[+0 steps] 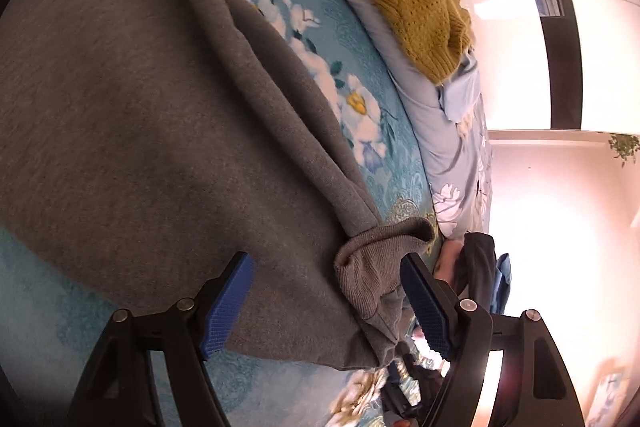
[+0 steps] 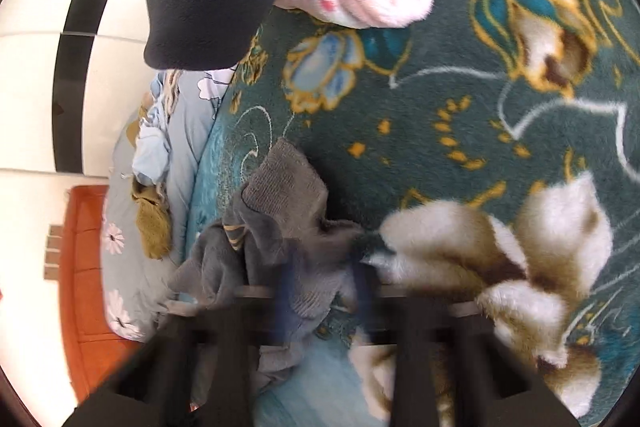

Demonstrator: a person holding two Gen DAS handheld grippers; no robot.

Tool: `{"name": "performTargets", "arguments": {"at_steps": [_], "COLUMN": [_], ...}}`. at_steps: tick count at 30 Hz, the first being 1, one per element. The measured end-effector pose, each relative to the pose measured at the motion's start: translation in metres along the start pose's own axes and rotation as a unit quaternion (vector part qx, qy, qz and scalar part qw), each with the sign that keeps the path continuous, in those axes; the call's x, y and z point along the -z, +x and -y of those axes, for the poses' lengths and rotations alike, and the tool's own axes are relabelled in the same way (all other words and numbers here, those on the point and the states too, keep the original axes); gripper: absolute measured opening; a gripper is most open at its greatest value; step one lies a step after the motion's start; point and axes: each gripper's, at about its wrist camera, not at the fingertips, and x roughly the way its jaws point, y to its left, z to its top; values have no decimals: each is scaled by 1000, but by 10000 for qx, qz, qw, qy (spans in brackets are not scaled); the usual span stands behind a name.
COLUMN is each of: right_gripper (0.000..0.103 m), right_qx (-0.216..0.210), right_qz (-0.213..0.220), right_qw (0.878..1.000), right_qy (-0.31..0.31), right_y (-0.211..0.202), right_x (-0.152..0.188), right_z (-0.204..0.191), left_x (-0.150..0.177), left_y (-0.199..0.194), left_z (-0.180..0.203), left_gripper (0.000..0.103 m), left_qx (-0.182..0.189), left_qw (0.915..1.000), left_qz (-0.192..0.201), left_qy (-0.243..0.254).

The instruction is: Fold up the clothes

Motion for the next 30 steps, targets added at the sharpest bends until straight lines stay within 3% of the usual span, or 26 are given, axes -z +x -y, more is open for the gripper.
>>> {"name": "performTargets", "arguments": {"at_steps": [3, 5, 8, 12, 17, 21, 25, 26, 30], "right_gripper": [8, 8, 8, 8, 11, 22, 25, 26, 48], "right_qx": [123, 38, 460, 361, 340, 805, 1098, 1077, 851], "right_qz": [549, 708, 552, 491, 375, 568, 652, 470, -531], "right_qw": [9965, 9951, 9962, 9980, 9971, 9899, 9686, 9603, 9065], "right_qy": [-616, -688, -492, -141, -571, -1018, -2132, -2531, -4101], "right_y": [-32, -47, -36, -27, -34, -51, -66, -59, -12], "right_x": [-11, -21, -26, -24, -27, -26, -12, -3, 50], "right_z": [-13, -7, 16, 34, 12, -7, -52, -69, -133], "left_x": [1, 1, 0, -1, -3, -2, -5, -9, -31], "left_y": [-1, -2, 1, -2, -5, -10, -20, -27, -61], "left_z": [-1, -2, -2, -2, -2, 2, 0, -5, -30], "left_gripper": [79, 79, 79, 79, 79, 79, 79, 79, 79], "left_qx": [-9, -19, -43, -3, 69, 92, 163, 139, -46], "left_qw": [10000, 10000, 10000, 9999, 9998, 9996, 9990, 9987, 9971], "left_qz": [35, 23, -8, 33, 115, 271, 415, 465, 709], "left_qy": [15, -38, -90, -131, -153, -29, -89, -134, -288]}}
